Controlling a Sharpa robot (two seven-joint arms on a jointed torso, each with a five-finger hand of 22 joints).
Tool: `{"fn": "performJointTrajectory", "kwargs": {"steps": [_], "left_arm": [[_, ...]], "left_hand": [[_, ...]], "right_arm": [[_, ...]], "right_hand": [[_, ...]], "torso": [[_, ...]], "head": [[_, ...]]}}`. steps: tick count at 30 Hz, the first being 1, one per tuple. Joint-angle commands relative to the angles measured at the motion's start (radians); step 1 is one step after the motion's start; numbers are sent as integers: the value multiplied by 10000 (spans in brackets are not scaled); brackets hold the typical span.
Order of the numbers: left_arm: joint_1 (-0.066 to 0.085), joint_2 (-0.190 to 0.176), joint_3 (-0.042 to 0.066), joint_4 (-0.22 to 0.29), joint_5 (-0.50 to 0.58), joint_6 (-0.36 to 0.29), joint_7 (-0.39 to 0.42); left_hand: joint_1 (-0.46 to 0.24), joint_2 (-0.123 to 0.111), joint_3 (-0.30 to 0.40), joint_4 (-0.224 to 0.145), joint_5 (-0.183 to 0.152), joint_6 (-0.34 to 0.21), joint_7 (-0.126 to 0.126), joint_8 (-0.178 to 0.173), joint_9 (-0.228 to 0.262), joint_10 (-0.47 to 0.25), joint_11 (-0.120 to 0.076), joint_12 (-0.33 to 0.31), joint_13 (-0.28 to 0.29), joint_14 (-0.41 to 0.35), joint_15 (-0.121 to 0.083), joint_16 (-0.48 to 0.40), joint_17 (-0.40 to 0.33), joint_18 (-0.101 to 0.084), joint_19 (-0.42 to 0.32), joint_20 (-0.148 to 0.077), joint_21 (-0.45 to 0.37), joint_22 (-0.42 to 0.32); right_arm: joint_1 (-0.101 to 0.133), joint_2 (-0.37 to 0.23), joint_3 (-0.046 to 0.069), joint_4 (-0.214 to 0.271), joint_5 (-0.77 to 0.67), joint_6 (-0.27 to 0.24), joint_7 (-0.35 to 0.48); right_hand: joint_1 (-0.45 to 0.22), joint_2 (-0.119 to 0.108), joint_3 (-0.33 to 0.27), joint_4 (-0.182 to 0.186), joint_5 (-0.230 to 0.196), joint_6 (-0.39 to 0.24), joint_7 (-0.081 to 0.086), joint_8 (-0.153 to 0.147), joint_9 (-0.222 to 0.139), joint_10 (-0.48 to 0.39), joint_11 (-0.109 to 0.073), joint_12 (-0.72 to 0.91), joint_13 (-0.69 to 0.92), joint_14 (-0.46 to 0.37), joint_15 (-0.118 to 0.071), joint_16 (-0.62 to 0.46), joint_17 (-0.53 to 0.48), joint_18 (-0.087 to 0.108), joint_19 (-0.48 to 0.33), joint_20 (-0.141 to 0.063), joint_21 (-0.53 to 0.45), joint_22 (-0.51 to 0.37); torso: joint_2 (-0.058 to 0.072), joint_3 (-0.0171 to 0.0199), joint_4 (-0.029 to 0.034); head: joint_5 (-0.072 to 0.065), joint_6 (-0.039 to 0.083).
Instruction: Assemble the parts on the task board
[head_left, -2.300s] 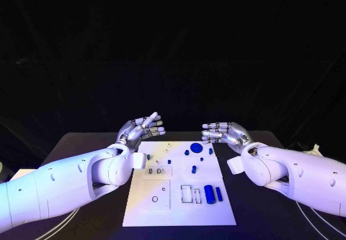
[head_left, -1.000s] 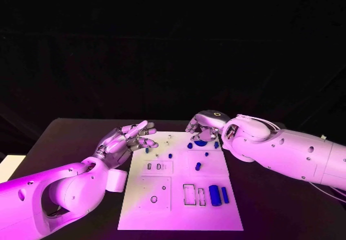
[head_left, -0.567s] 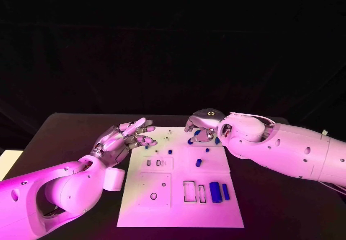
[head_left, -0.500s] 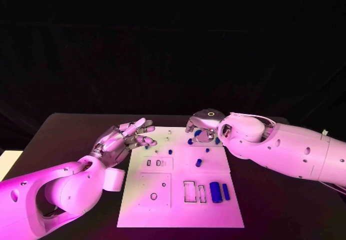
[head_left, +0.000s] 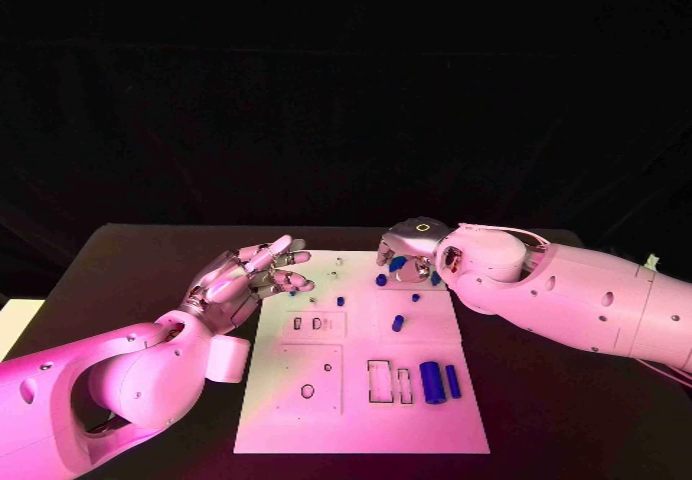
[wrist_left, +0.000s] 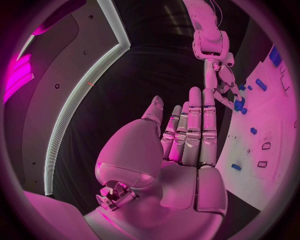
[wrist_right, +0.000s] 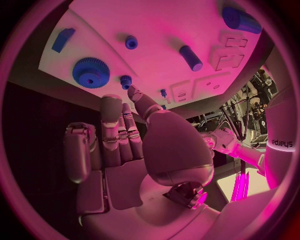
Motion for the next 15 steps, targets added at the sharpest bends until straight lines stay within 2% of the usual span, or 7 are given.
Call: {"fn": "performJointTrajectory", "kwargs": {"steps": [1,15], "left_arm": [[13,3,9,69,16,96,18],[15,-65,17,164,16,105,-18]], "left_hand": [[-82,-18,-46,-29,19,-25,68,-63,-9,-75,-23,-50,-11,-57,-11,68,18,87,-42,56,45,11],[-78,-13,-41,-41,22,-43,77,-80,-10,-97,-15,-65,-11,-68,-5,70,40,87,-49,61,49,12]], "right_arm": [[-29,83,-1,-119,-121,196,120],[-170,299,-13,-516,-65,418,251]], "right_hand": [[-24,97,73,5,20,101,2,-27,6,75,-10,17,-9,-49,14,22,-32,-133,11,29,50,381],[-51,89,244,25,-41,79,13,-56,-14,89,-8,-16,-17,-73,16,70,-15,-135,14,27,58,396]], "torso": [[70,20,21],[253,49,85]], "head": [[1,2],[-19,-34]]}}
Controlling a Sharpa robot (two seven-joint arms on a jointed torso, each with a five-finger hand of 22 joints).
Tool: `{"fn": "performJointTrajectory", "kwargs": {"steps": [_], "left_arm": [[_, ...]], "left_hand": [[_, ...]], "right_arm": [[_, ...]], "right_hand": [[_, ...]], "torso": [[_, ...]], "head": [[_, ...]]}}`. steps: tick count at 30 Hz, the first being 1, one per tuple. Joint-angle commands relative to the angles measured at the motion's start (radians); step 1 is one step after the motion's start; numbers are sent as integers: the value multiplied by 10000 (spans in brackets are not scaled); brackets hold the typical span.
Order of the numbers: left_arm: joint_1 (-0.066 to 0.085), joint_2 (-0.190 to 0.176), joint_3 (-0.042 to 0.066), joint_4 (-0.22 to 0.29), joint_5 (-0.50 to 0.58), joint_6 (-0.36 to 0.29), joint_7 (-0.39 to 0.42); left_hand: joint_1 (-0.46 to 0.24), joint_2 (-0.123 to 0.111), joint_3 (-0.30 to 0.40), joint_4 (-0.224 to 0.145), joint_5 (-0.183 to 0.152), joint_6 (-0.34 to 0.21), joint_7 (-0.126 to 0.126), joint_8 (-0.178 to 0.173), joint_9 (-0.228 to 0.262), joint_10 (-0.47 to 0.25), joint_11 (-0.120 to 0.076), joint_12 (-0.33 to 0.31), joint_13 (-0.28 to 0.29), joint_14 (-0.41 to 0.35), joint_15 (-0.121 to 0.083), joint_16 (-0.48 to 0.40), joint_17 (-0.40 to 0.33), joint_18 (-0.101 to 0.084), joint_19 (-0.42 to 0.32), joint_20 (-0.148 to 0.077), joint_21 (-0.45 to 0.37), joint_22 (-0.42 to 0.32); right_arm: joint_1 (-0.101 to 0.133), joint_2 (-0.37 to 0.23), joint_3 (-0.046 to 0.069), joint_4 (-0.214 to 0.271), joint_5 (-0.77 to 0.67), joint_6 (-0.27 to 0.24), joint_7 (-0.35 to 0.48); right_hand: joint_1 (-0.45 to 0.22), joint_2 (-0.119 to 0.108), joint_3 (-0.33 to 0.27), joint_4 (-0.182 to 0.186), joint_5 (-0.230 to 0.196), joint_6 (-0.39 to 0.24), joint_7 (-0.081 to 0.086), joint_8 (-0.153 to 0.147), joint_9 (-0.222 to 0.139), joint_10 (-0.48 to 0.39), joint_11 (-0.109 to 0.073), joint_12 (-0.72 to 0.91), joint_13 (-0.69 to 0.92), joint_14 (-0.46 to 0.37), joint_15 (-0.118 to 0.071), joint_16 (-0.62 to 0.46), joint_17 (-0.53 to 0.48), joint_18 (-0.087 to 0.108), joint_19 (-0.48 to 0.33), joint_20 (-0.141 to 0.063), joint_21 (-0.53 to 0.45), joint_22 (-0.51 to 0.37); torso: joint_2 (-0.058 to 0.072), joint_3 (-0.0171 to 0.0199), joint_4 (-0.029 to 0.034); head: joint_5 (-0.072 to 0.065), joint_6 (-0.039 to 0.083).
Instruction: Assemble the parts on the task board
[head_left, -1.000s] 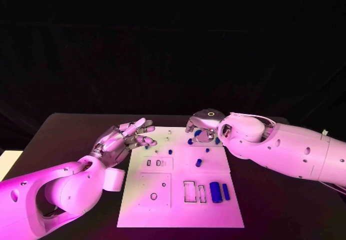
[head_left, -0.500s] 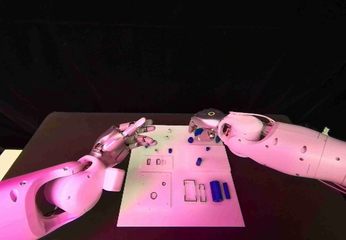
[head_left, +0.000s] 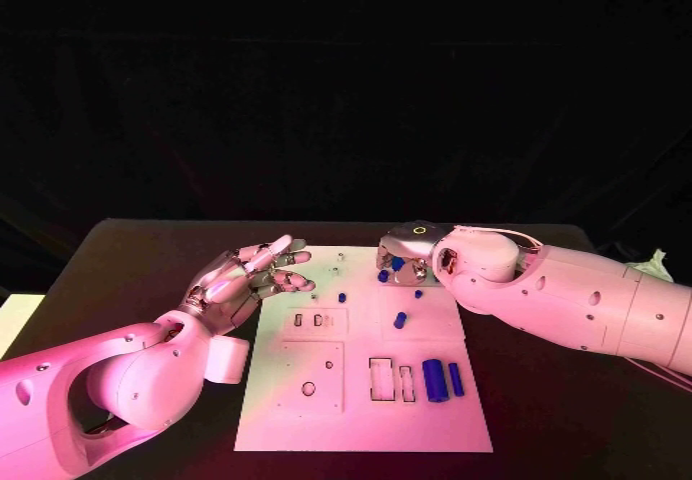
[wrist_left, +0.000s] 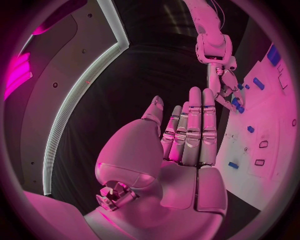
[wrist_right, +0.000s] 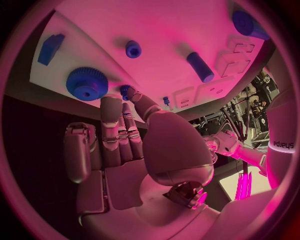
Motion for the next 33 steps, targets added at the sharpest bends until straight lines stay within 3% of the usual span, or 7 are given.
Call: {"fn": "performJointTrajectory", "kwargs": {"steps": [1,9,20,26,29,33], "left_arm": [[14,-15,13,58,12,105,25],[18,-40,24,89,12,108,-20],[25,-55,32,84,12,107,-76],[28,-57,33,64,12,129,-123],[30,-61,33,44,12,134,-148],[33,-69,33,1,12,131,-175]], "left_hand": [[-78,-13,-41,-40,22,-7,42,-34,-10,-59,22,-65,-11,-68,-5,33,9,88,-13,25,49,13],[-76,-6,-36,-52,24,-30,53,-51,-11,-85,32,-81,-11,-80,1,34,32,87,-20,31,53,14],[-47,30,-7,-81,31,-52,63,-67,-8,-115,41,-94,-9,-101,8,36,70,88,-34,38,60,15],[-36,42,3,-91,33,-55,64,-69,-7,-119,41,-96,-8,-106,10,37,80,90,-37,39,62,16],[-24,53,14,-102,33,-61,67,-73,-6,-128,45,-98,-7,-113,11,36,92,90,-41,41,65,17],[2,69,33,-131,33,-77,74,-81,-6,-149,51,-104,-7,-135,16,32,115,90,-55,45,67,17]], "right_arm": [[-41,30,-3,-58,-78,311,120],[-82,95,-5,-110,-76,318,187],[-92,117,-5,-125,-81,198,206],[-93,93,-3,-52,-82,-449,265],[-92,69,1,22,-78,-795,223],[-64,49,27,137,-81,-1260,-4]], "right_hand": [[-5,50,94,-4,-42,45,-17,-53,-14,82,6,-14,-5,-73,17,81,14,-137,16,28,60,402],[-65,123,388,71,-82,155,-21,-30,-3,239,-12,1,3,-80,2,183,74,-143,30,22,78,441],[-210,177,705,235,-125,336,-41,2,25,498,-64,23,17,-57,-28,375,239,-172,112,-1,135,587],[-109,372,1193,375,-265,954,-219,225,208,1396,-313,194,104,79,-216,965,911,-283,441,-151,338,1129],[-126,345,1307,427,-234,1045,-255,256,265,1577,-361,175,111,83,-257,1049,987,-292,466,-199,358,1173],[-207,250,1422,572,-508,1135,-323,284,360,1768,-415,84,107,71,-301,1135,1049,-301,488,-251,377,1219]], "torso": [[84,18,25],[143,25,11],[176,25,3],[186,23,9],[193,21,11],[200,17,19]], "head": [[3,-16],[48,-10],[6,-28],[3,-21],[4,-14],[21,24]]}}
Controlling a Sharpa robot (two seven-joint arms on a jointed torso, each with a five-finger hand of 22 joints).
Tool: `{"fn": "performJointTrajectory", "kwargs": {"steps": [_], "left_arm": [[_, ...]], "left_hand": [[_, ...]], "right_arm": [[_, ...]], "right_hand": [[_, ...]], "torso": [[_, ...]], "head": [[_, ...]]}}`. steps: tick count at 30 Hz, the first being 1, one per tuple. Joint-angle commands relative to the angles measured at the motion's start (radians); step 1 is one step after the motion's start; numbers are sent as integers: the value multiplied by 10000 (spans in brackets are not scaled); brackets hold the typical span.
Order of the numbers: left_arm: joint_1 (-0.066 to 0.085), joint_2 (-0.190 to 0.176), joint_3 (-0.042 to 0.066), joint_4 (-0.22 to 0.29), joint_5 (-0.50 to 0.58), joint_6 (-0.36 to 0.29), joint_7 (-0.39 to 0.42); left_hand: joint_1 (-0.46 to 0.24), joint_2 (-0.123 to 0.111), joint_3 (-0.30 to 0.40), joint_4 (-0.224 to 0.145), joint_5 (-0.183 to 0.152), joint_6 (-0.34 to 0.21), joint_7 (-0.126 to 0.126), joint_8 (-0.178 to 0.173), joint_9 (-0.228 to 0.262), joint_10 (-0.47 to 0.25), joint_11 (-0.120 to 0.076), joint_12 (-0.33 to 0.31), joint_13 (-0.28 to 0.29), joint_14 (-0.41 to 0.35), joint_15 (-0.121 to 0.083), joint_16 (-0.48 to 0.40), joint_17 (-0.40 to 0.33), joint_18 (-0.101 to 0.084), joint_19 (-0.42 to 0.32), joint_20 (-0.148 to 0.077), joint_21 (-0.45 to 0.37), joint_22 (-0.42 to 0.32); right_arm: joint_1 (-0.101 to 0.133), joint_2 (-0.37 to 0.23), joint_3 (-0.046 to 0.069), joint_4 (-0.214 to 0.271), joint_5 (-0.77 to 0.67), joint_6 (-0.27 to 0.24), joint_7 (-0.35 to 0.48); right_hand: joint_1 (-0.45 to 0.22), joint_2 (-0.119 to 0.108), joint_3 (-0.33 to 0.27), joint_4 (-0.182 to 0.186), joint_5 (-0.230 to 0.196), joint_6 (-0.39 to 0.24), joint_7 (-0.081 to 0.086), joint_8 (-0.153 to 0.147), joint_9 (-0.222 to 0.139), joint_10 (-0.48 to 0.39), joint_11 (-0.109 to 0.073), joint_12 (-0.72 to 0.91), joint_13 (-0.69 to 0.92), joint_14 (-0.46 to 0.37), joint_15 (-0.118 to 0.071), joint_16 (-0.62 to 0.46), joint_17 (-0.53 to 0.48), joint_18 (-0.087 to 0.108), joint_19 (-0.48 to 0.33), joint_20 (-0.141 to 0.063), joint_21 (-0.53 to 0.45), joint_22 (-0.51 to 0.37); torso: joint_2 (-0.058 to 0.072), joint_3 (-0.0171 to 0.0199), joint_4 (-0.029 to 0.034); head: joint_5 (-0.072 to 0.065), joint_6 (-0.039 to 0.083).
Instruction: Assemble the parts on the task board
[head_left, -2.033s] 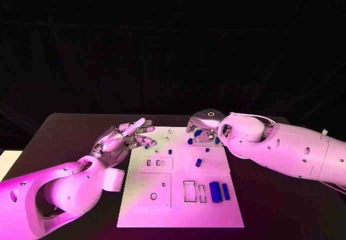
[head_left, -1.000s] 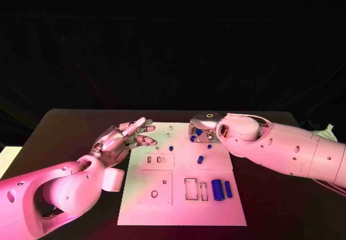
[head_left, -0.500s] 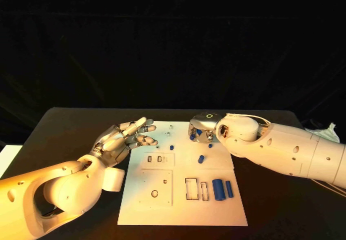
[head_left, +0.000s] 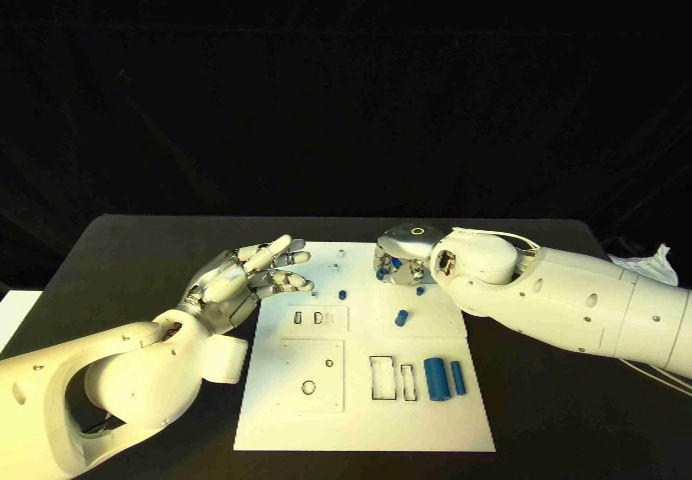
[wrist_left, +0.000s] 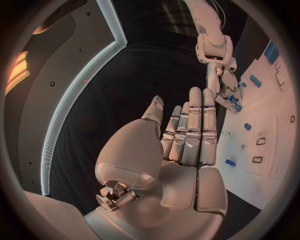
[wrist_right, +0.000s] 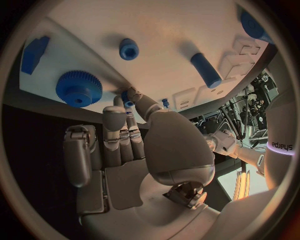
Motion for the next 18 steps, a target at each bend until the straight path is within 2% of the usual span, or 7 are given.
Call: {"fn": "performJointTrajectory", "kwargs": {"steps": [1,9,14,18], "left_arm": [[18,-2,9,-29,8,127,-21],[32,1,9,-58,8,125,-41],[41,3,9,-59,8,120,-54],[54,17,9,-64,8,128,-62]], "left_hand": [[6,71,11,-54,33,-42,39,-43,-7,-81,-20,-67,-8,-68,18,32,21,89,-57,46,68,10],[36,87,33,-87,34,-54,44,-47,-6,-97,-15,-69,-6,-89,22,28,45,90,-71,49,71,11],[55,97,48,-107,35,-61,47,-49,-5,-105,-13,-70,-6,-101,24,26,59,90,-79,51,73,11],[65,101,56,-121,35,-68,50,-52,-6,-115,-10,-72,-6,-111,26,24,70,90,-86,53,74,11]], "right_arm": [[28,4,29,84,-92,-785,-213],[157,175,65,-111,-159,-844,-591],[197,397,71,-272,-201,-943,-766],[242,625,74,-488,-278,-1164,-922]], "right_hand": [[-40,72,319,295,-109,283,-183,297,380,177,-82,-81,-17,-4,-85,70,29,-143,151,-88,41,1221],[-33,28,369,333,-228,289,-197,296,417,203,-92,-133,-25,-9,-96,106,59,-146,160,-102,48,1240],[-54,-12,390,369,-259,265,-186,276,431,157,-72,-177,-43,-15,-86,116,60,-144,152,-103,45,1230],[-108,-49,409,445,-311,243,-184,252,449,120,-59,-192,-57,-21,-73,134,70,-147,156,-97,49,1240]], "torso": [[6,-9,10],[36,-28,24],[49,-9,23],[61,-28,44]], "head": [[19,37],[14,118],[62,140],[68,174]]}}
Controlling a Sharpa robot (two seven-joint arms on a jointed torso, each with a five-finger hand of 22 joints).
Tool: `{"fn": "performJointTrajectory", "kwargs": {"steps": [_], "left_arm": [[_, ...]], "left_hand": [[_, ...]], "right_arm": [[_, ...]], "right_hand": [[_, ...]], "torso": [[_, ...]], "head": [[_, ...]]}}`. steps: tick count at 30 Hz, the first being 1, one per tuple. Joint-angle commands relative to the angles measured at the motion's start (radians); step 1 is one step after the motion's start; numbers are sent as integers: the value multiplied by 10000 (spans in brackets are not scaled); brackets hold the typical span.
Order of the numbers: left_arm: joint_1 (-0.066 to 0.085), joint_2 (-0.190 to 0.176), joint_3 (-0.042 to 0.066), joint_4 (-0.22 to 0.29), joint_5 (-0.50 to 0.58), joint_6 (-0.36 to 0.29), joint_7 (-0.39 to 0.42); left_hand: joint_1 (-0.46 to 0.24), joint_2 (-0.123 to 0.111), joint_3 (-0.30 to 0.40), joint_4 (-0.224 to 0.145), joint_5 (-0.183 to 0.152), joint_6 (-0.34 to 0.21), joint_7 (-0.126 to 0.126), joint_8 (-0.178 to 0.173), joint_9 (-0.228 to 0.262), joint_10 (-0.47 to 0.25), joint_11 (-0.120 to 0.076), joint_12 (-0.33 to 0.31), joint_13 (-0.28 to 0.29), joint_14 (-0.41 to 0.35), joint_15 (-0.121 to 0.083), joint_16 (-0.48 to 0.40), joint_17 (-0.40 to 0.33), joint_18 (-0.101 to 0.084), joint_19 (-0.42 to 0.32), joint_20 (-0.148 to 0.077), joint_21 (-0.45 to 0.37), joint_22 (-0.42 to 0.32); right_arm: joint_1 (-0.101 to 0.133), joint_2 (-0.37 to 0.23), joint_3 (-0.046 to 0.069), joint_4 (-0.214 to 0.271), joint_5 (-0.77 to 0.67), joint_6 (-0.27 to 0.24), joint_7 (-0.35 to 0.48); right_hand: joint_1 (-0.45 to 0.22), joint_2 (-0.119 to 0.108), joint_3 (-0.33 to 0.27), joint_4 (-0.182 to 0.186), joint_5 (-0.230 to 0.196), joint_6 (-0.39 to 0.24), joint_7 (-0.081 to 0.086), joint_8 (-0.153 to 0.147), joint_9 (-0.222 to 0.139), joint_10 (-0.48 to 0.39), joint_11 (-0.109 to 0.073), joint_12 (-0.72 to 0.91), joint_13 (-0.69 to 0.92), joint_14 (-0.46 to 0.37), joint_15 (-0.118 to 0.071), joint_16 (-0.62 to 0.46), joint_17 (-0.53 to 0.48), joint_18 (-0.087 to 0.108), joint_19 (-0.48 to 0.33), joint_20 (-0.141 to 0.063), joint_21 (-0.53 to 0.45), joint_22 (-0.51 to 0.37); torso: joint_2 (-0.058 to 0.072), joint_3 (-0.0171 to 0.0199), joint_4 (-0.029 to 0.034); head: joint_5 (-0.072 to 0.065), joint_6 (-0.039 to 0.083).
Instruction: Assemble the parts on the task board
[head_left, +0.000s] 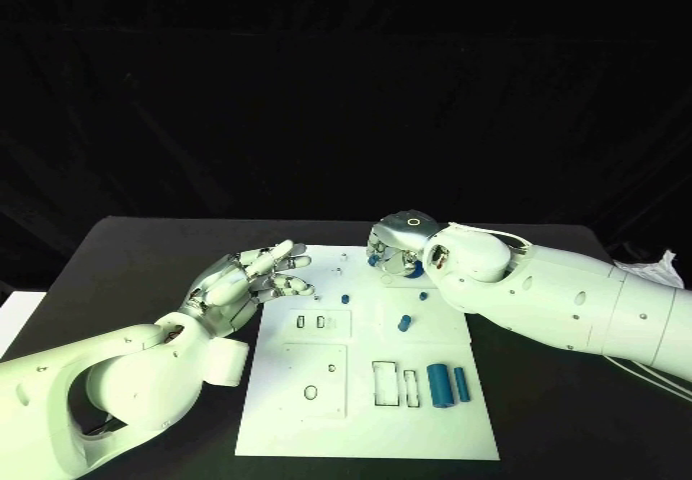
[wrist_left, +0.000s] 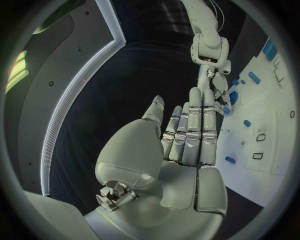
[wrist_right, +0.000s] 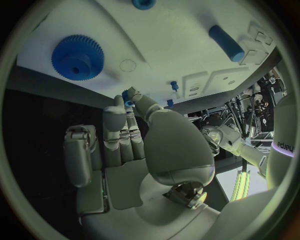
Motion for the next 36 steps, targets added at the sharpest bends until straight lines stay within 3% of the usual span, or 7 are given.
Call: {"fn": "performJointTrajectory", "kwargs": {"steps": [1,10,21,36], "left_arm": [[28,29,8,7,8,131,18],[58,62,9,2,8,138,9],[69,93,12,-9,8,137,6],[93,91,25,16,8,133,3]], "left_hand": [[25,61,9,-74,35,-31,14,-52,-6,-79,26,-14,-6,-76,-9,24,19,92,-50,17,36,13],[31,62,15,-89,33,-43,20,-56,-7,-95,32,-17,-7,-94,-4,18,31,90,-62,21,36,12],[31,62,16,-92,32,-46,22,-57,-7,-99,34,-18,-7,-100,-2,15,34,90,-66,22,35,11],[30,62,18,-96,31,-51,24,-58,-7,-105,36,-19,-7,-110,1,11,39,89,-73,24,34,11]], "right_arm": [[55,172,8,-172,-258,-382,-406],[188,566,11,-545,-354,-572,-524],[301,824,22,-635,-374,-553,-474],[306,997,20,-703,-322,-330,-362]], "right_hand": [[-115,-55,416,463,-82,176,-163,246,457,-41,51,-35,-14,13,-37,53,25,-147,191,-61,41,1245],[-151,-82,439,531,-167,163,-171,227,475,-67,57,-37,-21,12,-32,78,44,-148,194,-55,43,1252],[-191,-118,451,600,-248,160,-179,214,493,-79,59,-35,-24,9,-29,91,47,-148,192,-50,44,1253],[-234,-180,456,674,-304,143,-178,189,508,-114,67,-39,-29,1,-24,97,40,-146,187,-45,42,1249]], "torso": [[22,-13,32],[136,-43,143],[263,-64,185],[368,-77,235]], "head": [[6,42],[-34,115],[-91,173],[-53,117]]}}
